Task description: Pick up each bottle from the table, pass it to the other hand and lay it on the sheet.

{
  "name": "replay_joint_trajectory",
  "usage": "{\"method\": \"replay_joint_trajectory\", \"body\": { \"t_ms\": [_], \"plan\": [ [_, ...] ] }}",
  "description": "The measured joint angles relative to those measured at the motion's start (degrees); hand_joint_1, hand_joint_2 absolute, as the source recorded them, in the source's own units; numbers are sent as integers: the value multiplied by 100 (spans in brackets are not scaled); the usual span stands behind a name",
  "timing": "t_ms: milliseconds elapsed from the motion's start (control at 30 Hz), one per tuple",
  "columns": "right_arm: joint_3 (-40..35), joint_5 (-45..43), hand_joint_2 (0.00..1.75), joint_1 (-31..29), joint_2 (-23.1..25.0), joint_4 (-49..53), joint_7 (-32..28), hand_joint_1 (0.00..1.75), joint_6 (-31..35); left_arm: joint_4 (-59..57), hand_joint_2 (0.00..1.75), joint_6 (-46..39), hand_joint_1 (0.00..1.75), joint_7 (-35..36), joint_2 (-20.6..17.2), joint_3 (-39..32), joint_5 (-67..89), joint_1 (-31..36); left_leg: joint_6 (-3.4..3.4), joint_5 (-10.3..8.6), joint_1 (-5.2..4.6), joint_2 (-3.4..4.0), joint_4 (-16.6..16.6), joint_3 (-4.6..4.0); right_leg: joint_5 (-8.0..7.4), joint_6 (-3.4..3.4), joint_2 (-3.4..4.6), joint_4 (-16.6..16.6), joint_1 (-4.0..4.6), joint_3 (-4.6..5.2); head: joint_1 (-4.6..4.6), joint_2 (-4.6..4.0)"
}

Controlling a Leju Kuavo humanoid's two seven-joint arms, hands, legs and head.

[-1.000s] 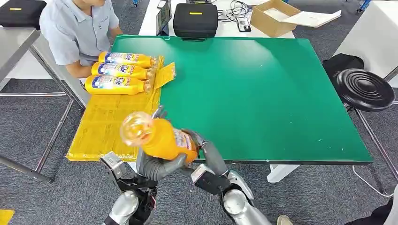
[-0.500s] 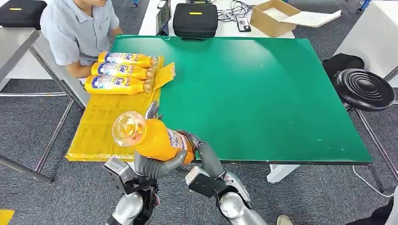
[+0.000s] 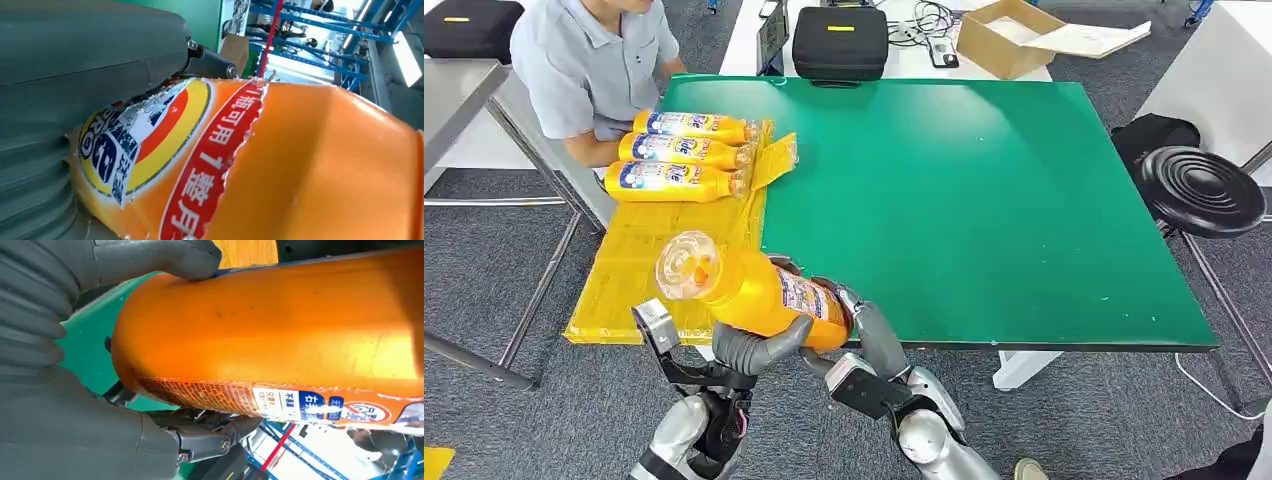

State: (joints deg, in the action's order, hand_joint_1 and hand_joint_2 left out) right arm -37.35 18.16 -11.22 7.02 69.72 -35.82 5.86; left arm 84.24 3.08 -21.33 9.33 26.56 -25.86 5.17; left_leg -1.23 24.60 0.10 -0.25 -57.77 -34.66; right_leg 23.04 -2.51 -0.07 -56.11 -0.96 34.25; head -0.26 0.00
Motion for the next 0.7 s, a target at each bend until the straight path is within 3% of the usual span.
{"method": "replay_joint_trajectory", "body": {
  "t_ms": [33, 100, 133, 167, 200, 333, 367, 533, 700],
  "plan": [
    [0, 0, 175, -1, -2, -7, 0, 171, 0, -7, 175, 11, 175, 2, 0, 0, -4, 1, 0, 0, 0, 0, 0, 0, 0, 0, 0, 0, 0, 0, -2, 0],
    [0, 0, 175, 0, -4, -9, -2, 134, -7, -15, 175, 57, 175, 48, 0, -2, -83, 6, 0, 0, 0, 0, 0, 0, 0, 0, 0, 0, 0, 1, -2, 0],
    [0, 4, 175, -3, -15, -9, -9, 93, -9, -28, 175, 140, 175, 118, -15, -11, -194, 16, 0, 0, 0, 0, 0, 0, 0, 0, 0, 0, 0, 0, -2, 0],
    [0, 15, 175, -2, -20, -9, -11, 28, -11, -50, 175, 237, 175, 169, -33, -17, -271, 31, 0, 0, 0, 0, 0, 0, 0, 0, 0, 0, 0, 0, 0, 0],
    [0, 17, 175, 2, -20, -13, -15, 5, -18, -68, 175, 332, 175, 203, -46, -37, -328, 35, 0, 0, 0, 0, 0, -1, 0, 0, 0, 0, 0, 1, -2, 0],
    [-31, 55, 175, 7, -20, -24, -44, 0, -76, -153, 175, 730, 175, 330, -59, -101, -571, 72, 0, 0, 0, -2, 0, -1, 0, 0, 0, 0, 0, -1, -2, 0],
    [-37, 59, 0, 7, -20, -37, -39, 0, -107, -162, 175, 761, 175, 337, -61, -98, -568, 72, 0, 0, 0, -2, 0, -1, 0, 0, 0, 0, 0, -1, 0, 0],
    [-52, -2, 0, 7, -20, -109, -2, 0, -321, -249, 175, 657, 175, 306, -61, -149, -495, 89, 0, 0, 0, -2, 0, -1, 0, 0, 0, 0, 0, -1, 0, 0],
    [-57, -63, 0, 36, 24, -118, 33, 0, -273, -323, 175, -255, 175, -13, -59, -216, 299, 176, 0, 0, 0, -1, 0, -1, 0, 0, 0, 0, 0, -1, -2, 0]
  ]
}}
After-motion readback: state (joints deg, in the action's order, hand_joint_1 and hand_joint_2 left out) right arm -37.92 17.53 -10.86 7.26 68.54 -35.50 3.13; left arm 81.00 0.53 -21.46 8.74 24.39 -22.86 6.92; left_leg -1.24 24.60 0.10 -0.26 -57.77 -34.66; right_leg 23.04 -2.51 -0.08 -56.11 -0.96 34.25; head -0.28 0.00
